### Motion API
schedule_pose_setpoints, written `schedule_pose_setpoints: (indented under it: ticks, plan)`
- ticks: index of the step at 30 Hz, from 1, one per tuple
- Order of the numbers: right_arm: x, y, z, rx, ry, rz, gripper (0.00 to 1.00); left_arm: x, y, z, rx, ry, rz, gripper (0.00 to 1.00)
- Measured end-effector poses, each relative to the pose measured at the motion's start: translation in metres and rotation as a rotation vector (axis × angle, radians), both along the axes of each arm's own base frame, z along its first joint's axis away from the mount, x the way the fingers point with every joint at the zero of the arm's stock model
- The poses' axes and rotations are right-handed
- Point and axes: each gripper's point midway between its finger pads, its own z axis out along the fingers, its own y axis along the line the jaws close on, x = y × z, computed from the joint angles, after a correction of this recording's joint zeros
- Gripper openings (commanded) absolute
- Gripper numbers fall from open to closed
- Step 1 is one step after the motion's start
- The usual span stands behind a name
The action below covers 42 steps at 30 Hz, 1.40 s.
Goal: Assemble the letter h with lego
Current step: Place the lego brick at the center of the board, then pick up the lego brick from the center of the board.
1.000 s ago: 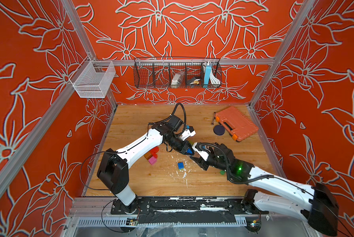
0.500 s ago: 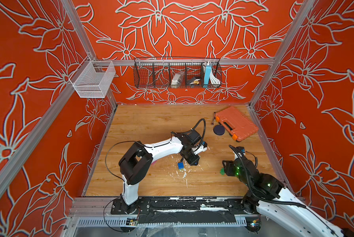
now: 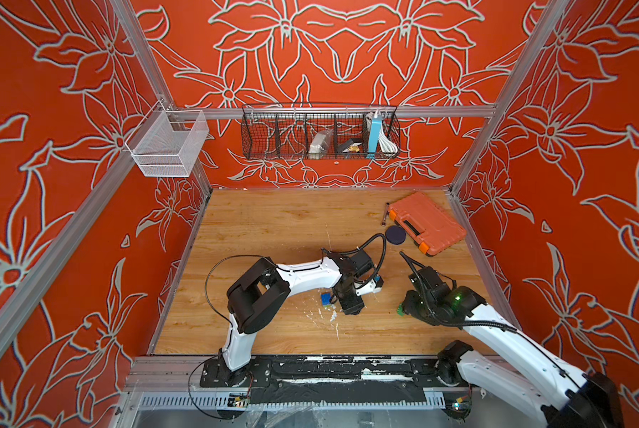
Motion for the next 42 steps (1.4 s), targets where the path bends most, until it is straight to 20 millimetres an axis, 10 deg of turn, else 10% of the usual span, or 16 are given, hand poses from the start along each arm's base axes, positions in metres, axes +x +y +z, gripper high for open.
schedule_pose_setpoints:
  ticks: [14, 28, 42]
  plan:
    - [0.012, 0.020, -0.032, -0.012, 0.122, 0.049, 0.29, -0.001, 0.037, 0.106, -0.363, 0.058, 0.024, 0.65]
    - [0.016, 0.058, -0.029, 0.135, 0.157, 0.200, 0.14, -0.031, 0.035, 0.114, -0.535, 0.132, -0.184, 0.66]
    - [0.022, 0.162, 0.056, 0.753, 0.079, 0.343, 0.14, -0.011, 0.031, 0.098, -0.538, 0.000, -0.185, 0.68]
